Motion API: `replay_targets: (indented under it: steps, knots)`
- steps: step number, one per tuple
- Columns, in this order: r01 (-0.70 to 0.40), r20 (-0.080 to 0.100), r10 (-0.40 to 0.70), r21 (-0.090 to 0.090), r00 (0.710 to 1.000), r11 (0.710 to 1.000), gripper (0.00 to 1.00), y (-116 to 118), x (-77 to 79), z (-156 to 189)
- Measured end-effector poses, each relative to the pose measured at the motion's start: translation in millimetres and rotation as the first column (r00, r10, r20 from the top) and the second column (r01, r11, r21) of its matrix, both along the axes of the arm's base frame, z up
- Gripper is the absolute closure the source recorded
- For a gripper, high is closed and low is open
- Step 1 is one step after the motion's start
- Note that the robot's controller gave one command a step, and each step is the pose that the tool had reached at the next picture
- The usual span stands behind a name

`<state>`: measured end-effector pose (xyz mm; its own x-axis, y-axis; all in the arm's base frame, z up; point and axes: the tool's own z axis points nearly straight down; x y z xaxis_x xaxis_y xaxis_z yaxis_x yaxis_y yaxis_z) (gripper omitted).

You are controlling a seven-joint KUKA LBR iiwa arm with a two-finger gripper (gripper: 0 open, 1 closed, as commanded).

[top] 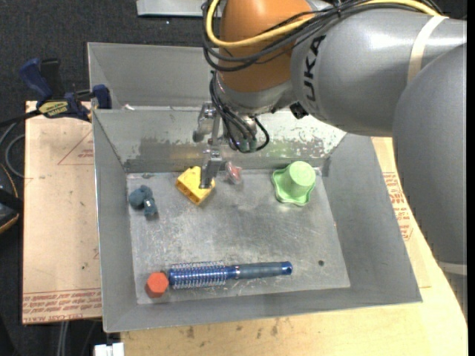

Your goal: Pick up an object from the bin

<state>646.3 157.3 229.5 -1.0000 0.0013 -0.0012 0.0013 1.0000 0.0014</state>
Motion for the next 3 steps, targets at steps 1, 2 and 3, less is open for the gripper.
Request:
replay_targets:
  steps: [1, 2, 3]
  knots:
    - [-0.216, 0.009, 0.216, 0.001, 0.976, 0.976, 0.00, 14, -40.2, -156]
    - [-0.154, 0.011, 0.154, 0.003, 0.988, 0.988, 0.00, 56, -30.3, -50]
    - [-0.289, 0.005, 0.289, 0.000, 0.957, 0.957, 0.00, 90, -57.3, -154]
